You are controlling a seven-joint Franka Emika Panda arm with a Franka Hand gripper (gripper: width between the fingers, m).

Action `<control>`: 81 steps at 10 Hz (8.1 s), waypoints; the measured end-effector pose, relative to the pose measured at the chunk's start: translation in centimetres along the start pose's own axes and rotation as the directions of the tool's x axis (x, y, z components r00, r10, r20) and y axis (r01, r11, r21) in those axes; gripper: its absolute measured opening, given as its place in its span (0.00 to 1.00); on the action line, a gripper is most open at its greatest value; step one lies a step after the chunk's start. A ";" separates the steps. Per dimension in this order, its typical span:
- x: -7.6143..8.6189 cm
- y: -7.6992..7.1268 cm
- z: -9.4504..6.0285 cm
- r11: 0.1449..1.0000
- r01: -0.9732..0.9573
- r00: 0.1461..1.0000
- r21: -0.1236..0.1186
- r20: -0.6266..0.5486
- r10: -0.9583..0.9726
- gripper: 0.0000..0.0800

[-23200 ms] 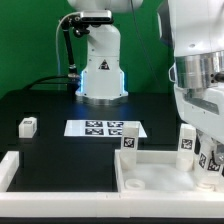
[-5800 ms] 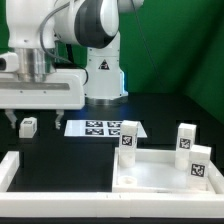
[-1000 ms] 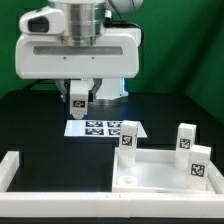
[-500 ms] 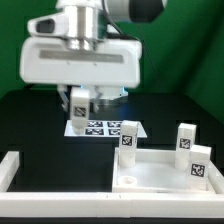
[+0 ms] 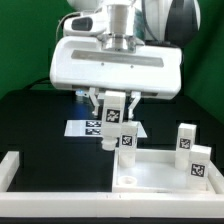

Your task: Assemble square table

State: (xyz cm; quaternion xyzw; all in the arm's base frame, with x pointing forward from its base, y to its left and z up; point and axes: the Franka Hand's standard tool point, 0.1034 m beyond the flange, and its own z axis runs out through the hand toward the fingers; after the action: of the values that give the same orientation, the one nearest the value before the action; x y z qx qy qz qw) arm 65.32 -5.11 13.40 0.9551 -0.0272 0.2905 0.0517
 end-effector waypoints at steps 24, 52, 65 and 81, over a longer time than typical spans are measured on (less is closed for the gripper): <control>-3.8 -3.1 4.3 0.995 -0.049 0.997 0.088 0.055 0.045 0.36; -4.0 -4.4 5.5 0.968 -0.153 0.862 0.199 0.505 0.032 0.81; -3.9 -4.7 6.0 0.545 -0.780 0.393 -0.307 0.438 0.809 0.34; -0.1 -3.4 5.7 0.976 0.097 0.918 0.193 0.361 -0.162 0.81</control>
Offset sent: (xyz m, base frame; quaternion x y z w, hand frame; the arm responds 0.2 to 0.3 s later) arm 0.0011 0.0489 -0.0441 0.1088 0.0419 0.0602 0.9914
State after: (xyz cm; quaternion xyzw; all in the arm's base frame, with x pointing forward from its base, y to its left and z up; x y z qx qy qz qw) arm 68.62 -2.35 8.36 0.9935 0.0520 0.1000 -0.0174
